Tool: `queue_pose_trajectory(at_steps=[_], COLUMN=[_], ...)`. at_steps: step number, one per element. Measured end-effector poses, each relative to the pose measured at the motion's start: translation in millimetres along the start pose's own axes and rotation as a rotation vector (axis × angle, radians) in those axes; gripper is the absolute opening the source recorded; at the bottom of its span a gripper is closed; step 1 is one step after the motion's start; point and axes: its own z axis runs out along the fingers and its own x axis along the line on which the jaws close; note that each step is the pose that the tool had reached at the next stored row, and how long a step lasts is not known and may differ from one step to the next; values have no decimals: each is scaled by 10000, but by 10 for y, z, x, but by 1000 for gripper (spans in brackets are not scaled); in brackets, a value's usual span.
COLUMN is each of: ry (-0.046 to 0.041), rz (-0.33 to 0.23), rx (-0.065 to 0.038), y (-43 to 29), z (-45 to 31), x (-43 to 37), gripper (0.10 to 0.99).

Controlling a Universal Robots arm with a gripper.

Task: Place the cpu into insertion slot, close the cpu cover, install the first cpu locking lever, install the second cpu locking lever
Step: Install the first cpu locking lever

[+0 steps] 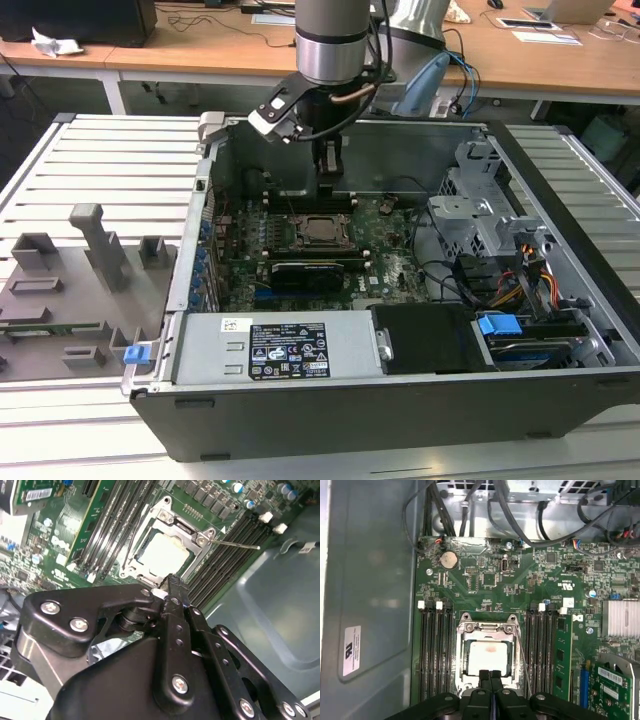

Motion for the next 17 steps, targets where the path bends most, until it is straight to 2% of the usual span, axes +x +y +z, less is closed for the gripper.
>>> queue_pose_trajectory(at_steps=[2,14,17], ry=[19,51,68], rz=[-443,-1129,-1522], rx=[3,8,12], y=[0,0,0], z=[0,0,0], x=[0,0,0], gripper=[106,106,106])
